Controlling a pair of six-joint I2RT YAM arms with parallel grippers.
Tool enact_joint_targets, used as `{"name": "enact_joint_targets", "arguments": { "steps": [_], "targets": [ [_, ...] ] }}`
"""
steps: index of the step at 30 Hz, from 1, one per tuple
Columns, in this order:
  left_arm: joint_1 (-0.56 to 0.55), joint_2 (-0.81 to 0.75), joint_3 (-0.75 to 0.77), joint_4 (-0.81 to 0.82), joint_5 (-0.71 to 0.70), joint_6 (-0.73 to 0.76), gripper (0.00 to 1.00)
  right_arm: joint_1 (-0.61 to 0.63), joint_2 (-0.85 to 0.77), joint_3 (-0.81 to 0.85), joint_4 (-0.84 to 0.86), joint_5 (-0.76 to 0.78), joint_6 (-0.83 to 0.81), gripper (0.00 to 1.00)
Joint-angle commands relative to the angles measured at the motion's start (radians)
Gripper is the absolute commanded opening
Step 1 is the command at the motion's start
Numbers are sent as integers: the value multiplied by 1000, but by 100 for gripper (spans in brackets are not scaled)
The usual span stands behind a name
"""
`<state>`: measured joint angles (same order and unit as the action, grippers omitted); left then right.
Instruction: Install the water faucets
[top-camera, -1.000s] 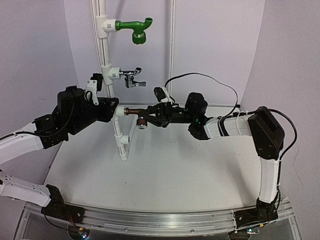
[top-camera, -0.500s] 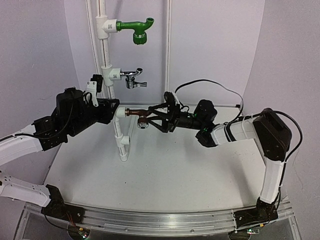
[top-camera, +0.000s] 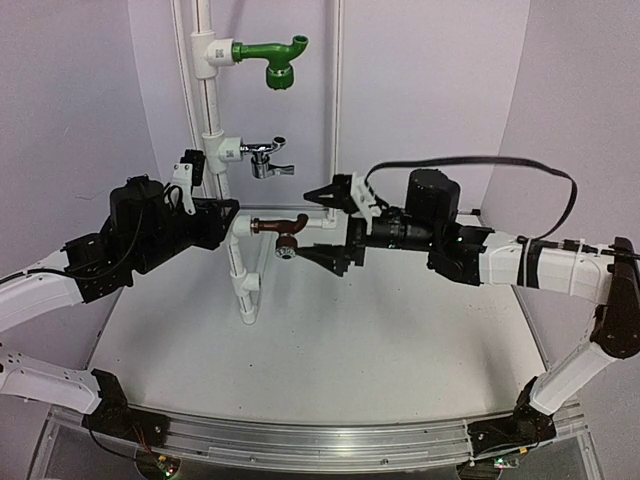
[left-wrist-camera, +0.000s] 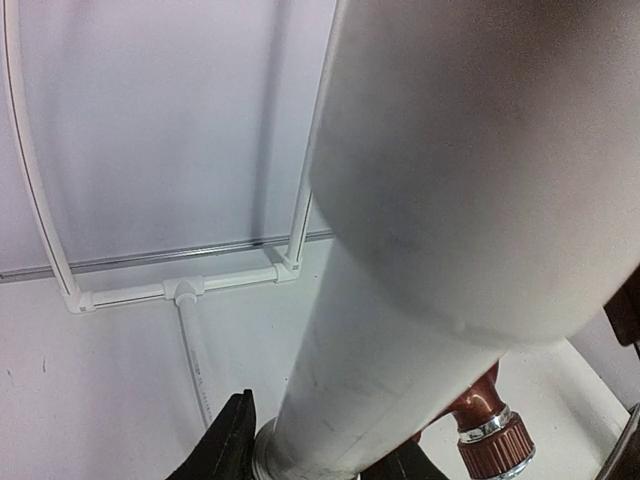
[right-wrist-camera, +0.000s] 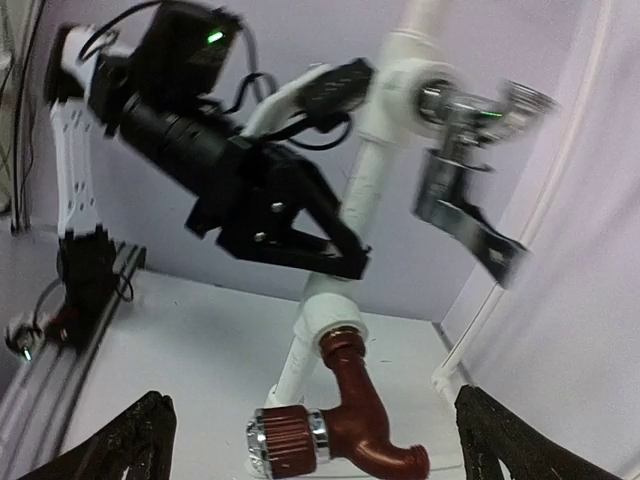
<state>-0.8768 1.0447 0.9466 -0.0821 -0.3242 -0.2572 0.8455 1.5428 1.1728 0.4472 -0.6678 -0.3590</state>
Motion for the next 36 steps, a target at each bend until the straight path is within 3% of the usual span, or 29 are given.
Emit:
{"name": "enact_joint_targets", "arguments": {
  "steps": [1,8,14,19,25,29,32,36],
  "targets": [
    [-39,-15,-15,-56,174,-124,0,44,26,45,-110,58,-609,98],
    [-39,-11,-13,-68,162,-136,0,62,120,115,-168,122,-924,98],
    [-36,4,-7,-75,157,-134,0,64,181,152,-101,183,-958,96],
    [-33,3,-7,-77,159,-135,0,65,196,168,-77,197,-871,62],
    [-32,0,-8,-76,170,-133,0,65,199,172,-76,157,-634,31],
    [-30,7,-3,-74,178,-127,0,65,195,172,-68,71,-363,21],
    [-29,15,0,-70,184,-120,0,57,217,186,-27,-9,-103,21],
    [-28,20,-2,-62,187,-113,0,44,278,172,184,-64,418,13]
  ]
}}
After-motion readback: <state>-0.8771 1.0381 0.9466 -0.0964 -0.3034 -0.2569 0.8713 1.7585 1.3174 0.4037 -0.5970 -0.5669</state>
